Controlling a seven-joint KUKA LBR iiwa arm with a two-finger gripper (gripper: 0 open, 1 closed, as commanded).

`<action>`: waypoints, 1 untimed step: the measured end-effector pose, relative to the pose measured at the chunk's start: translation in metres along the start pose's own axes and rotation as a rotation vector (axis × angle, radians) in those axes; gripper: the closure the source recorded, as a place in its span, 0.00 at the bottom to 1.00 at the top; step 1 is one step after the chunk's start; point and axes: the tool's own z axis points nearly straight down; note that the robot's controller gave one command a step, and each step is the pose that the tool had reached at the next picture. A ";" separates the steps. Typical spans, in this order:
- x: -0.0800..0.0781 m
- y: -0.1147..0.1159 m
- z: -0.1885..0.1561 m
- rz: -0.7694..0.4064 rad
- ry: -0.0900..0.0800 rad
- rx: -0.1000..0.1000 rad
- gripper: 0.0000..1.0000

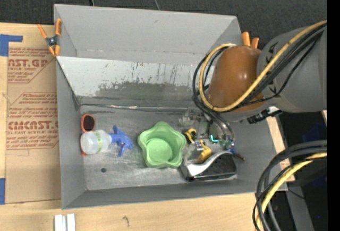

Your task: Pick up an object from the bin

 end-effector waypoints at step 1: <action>-0.002 0.000 -0.004 0.000 -0.008 0.000 0.00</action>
Offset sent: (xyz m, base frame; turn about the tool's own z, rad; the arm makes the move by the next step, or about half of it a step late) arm 0.0230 -0.0494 -0.0634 -0.0157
